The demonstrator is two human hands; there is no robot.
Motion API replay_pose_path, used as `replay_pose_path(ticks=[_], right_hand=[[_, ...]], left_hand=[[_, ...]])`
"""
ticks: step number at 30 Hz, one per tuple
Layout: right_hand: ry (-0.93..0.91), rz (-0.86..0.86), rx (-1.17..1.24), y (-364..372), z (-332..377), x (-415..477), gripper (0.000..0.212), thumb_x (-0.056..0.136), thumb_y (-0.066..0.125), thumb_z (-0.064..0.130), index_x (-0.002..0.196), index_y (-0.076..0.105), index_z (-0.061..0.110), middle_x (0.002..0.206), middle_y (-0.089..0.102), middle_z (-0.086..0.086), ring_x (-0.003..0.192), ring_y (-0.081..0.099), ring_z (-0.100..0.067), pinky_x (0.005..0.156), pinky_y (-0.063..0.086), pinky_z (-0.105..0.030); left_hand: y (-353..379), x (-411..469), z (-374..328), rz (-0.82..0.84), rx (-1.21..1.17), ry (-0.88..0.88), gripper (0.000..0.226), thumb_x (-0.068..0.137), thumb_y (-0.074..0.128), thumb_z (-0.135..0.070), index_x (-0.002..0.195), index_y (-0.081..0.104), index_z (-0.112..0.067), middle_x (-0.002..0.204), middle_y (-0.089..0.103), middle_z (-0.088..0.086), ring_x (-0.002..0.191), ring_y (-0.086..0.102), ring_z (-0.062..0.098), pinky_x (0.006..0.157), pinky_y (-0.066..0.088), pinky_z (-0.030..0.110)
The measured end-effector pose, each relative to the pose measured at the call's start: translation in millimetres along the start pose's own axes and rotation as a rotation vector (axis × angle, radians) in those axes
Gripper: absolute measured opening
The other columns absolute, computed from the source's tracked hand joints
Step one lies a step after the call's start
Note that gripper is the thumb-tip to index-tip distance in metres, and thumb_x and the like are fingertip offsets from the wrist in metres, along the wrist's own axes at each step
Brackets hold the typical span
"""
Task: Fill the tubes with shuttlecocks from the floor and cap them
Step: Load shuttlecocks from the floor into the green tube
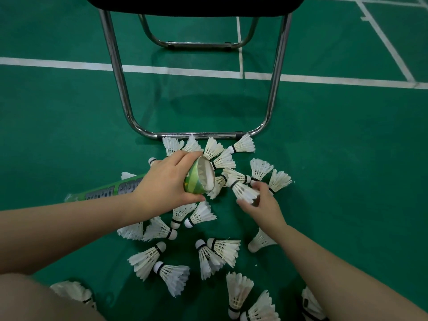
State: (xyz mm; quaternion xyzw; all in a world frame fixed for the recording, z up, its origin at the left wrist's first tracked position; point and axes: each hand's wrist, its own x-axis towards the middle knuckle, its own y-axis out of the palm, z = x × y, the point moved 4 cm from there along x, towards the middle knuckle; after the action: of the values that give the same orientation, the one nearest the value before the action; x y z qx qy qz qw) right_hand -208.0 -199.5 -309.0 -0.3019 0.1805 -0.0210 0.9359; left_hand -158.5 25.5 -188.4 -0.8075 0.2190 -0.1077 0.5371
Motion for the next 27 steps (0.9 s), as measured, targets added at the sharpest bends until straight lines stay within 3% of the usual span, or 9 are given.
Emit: replay_pose_path(ticks=[4, 7, 9, 11, 15, 18, 20, 23, 27], right_hand=[[-0.242, -0.115, 0.199, -21, 49, -2, 0.041, 0.074, 0.058, 0.051, 0.105, 0.038, 0.033, 0.098, 0.055, -0.002, 0.083, 0.059, -0.016, 0.069, 0.053, -0.033], [-0.413, -0.101, 0.435, -31, 97, -7, 0.033, 0.072, 0.052, 0.047, 0.098, 0.040, 0.030, 0.079, 0.051, 0.007, 0.062, 0.055, 0.004, 0.054, 0.044, -0.015], [-0.504, -0.037, 0.443, -31, 124, -12, 0.029, 0.073, 0.051, 0.043, 0.097, 0.042, 0.028, 0.072, 0.048, 0.012, 0.056, 0.052, 0.006, 0.049, 0.038, -0.010], [-0.518, 0.047, 0.358, -23, 138, -15, 0.031, 0.073, 0.052, 0.045, 0.098, 0.042, 0.031, 0.078, 0.049, 0.012, 0.062, 0.055, 0.007, 0.050, 0.040, -0.011], [-0.461, 0.089, 0.171, -2, 144, -18, 0.058, 0.065, 0.051, 0.060, 0.115, 0.040, 0.032, 0.106, 0.048, 0.016, 0.092, 0.049, 0.009, 0.072, 0.041, -0.009], [-0.457, 0.095, 0.171, 10, 142, -25, 0.080, 0.065, 0.052, 0.066, 0.133, 0.035, 0.028, 0.124, 0.042, 0.016, 0.112, 0.043, 0.001, 0.092, 0.036, -0.016], [-0.457, 0.095, 0.205, 12, 138, -28, 0.087, 0.067, 0.050, 0.070, 0.140, 0.028, 0.028, 0.134, 0.035, 0.018, 0.125, 0.034, 0.003, 0.102, 0.029, -0.013], [-0.534, 0.011, 0.199, 7, 134, -34, 0.065, 0.078, 0.045, 0.056, 0.136, 0.030, 0.030, 0.136, 0.035, 0.021, 0.128, 0.031, 0.009, 0.104, 0.025, -0.010], [-0.644, -0.092, 0.100, 9, 130, -37, 0.049, 0.086, 0.042, 0.046, 0.122, 0.056, 0.017, 0.125, 0.056, 0.007, 0.120, 0.048, -0.007, 0.101, 0.040, -0.041]], left_hand=[[-4, 2, 0, -0.003, 0.000, -0.012, 0.094, 0.062, 0.074, -0.055, 0.139, 0.030, -0.024, 0.129, 0.044, -0.002, 0.109, 0.048, 0.021, 0.092, 0.037, 0.036], [-6, 2, 2, -0.011, -0.009, -0.022, 0.093, 0.062, 0.074, -0.055, 0.138, 0.031, -0.024, 0.128, 0.044, -0.001, 0.107, 0.049, 0.021, 0.090, 0.038, 0.035], [-7, 2, 2, -0.019, -0.017, -0.019, 0.091, 0.062, 0.075, -0.055, 0.137, 0.033, -0.024, 0.125, 0.046, -0.001, 0.105, 0.051, 0.021, 0.089, 0.040, 0.037], [-7, 0, 2, -0.033, -0.014, -0.006, 0.091, 0.061, 0.075, -0.055, 0.135, 0.034, -0.024, 0.123, 0.047, -0.001, 0.103, 0.052, 0.020, 0.088, 0.042, 0.037], [-10, -2, 3, -0.052, -0.011, -0.010, 0.092, 0.060, 0.075, -0.054, 0.136, 0.035, -0.022, 0.124, 0.048, 0.000, 0.103, 0.053, 0.021, 0.087, 0.043, 0.040], [-13, -3, 3, -0.097, -0.029, -0.007, 0.089, 0.061, 0.077, -0.051, 0.135, 0.038, -0.019, 0.122, 0.050, 0.003, 0.100, 0.054, 0.023, 0.083, 0.045, 0.041], [-15, -3, 5, -0.109, -0.023, -0.010, 0.089, 0.061, 0.076, -0.052, 0.135, 0.038, -0.018, 0.122, 0.050, 0.004, 0.101, 0.054, 0.023, 0.083, 0.045, 0.040], [-14, -3, 7, -0.103, -0.018, -0.015, 0.092, 0.060, 0.076, -0.055, 0.135, 0.037, -0.019, 0.123, 0.050, 0.003, 0.103, 0.054, 0.023, 0.085, 0.045, 0.041], [-16, -2, 6, -0.097, -0.020, -0.026, 0.092, 0.060, 0.077, -0.052, 0.135, 0.037, -0.019, 0.124, 0.049, 0.002, 0.104, 0.053, 0.022, 0.086, 0.044, 0.040]])
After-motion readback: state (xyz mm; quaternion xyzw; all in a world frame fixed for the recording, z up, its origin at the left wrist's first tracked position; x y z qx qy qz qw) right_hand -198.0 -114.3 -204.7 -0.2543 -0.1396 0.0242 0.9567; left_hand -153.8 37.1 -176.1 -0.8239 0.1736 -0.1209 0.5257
